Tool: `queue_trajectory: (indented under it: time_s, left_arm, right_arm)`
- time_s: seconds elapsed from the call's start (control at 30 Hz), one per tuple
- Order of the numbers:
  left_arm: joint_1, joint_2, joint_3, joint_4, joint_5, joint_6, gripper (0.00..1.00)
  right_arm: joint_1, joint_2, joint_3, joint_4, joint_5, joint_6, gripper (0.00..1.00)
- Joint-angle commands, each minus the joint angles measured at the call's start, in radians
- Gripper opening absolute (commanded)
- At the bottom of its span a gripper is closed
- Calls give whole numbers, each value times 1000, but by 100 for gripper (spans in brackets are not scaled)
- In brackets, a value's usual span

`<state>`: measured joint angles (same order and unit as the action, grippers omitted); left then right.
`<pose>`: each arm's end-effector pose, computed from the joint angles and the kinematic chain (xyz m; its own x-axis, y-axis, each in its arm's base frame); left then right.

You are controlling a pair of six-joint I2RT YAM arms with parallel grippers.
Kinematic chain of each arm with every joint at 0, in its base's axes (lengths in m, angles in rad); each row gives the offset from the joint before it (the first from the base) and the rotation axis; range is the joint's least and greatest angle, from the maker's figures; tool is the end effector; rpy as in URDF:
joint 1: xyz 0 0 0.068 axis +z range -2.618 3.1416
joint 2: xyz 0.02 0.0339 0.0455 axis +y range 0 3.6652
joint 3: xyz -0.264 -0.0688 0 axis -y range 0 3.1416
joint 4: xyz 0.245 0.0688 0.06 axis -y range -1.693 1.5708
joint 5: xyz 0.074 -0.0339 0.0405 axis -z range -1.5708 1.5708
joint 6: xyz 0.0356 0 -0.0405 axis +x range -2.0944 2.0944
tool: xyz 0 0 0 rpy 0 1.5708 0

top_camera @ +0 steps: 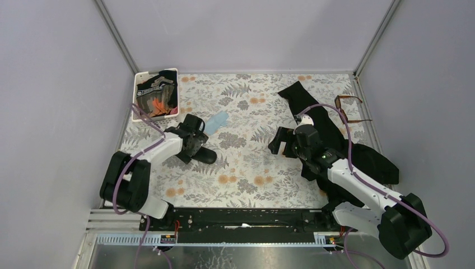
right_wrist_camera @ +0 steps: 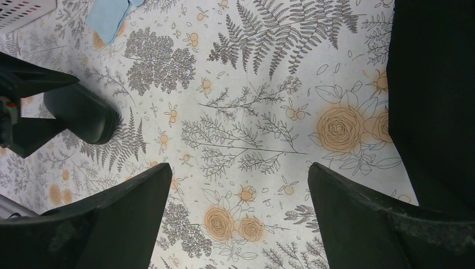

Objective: Organize the sunglasses
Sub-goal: Pick up the sunglasses case from the center of the board.

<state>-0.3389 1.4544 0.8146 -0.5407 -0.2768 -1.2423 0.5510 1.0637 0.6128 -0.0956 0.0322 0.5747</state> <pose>0.2512 -0.0782 0.1775 -0.4913 -0.7922 -0.3620 -0.7540 0.5948 -0.2786 0.1983 0.1205 0.2346 -0.6434 0.2423 -0.7262 -0.1788 0.8747 0.4504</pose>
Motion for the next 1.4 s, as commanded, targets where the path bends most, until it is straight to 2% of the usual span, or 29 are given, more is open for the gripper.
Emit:
queue_trajectory:
  time_s: [0.0,0.17,0.23,0.37,0.47,0.57,0.67,0.77,0.87,0.93,1.03,1.1,1.3,1.37]
  left_arm:
    - [9,57,31,16,27,2,99]
    - [10,97,45,12,31,-2,98]
    - [9,111,51,5,33,1,94]
    - [8,122,51,1,43,25,75]
    - [8,123,52,38,101,98,60]
    - [-4,115,53,87,216,210,56]
    - [-46,62,21,203,378,330,55]
    - [-78,-27,-17,359,584,388,45]
    - [-78,-110,-37,522,771,391,32]
    - [-78,-128,-26,598,879,393,24]
    - [-78,-121,-16,698,1033,374,13]
    - [-78,-107,-16,758,1094,332,1]
    - [-75,-105,-76,1036,1143,128,0]
    - [-74,-94,-102,1133,1147,55,0]
  right_arm:
    - [4,-20,-3,45,-12,13,100]
    - [5,2,-1,52,-29,9,100]
    - [6,9,1,50,-31,3,100]
    - [5,11,-1,45,-31,-1,100]
    - [5,6,0,35,-31,-2,100]
    - [6,3,11,-19,-60,-19,100]
    - [4,-7,43,-103,-66,-33,100]
    - [3,-40,50,-117,-121,-17,100]
    - [-6,-80,41,-52,-241,27,100]
    - [-40,-102,14,77,-377,83,100]
    - [-104,-103,-66,387,-591,239,100]
    - [-117,-58,-128,623,-657,360,100]
    - [-118,175,-241,1409,-713,746,100]
    - [-118,229,-259,1537,-716,803,100]
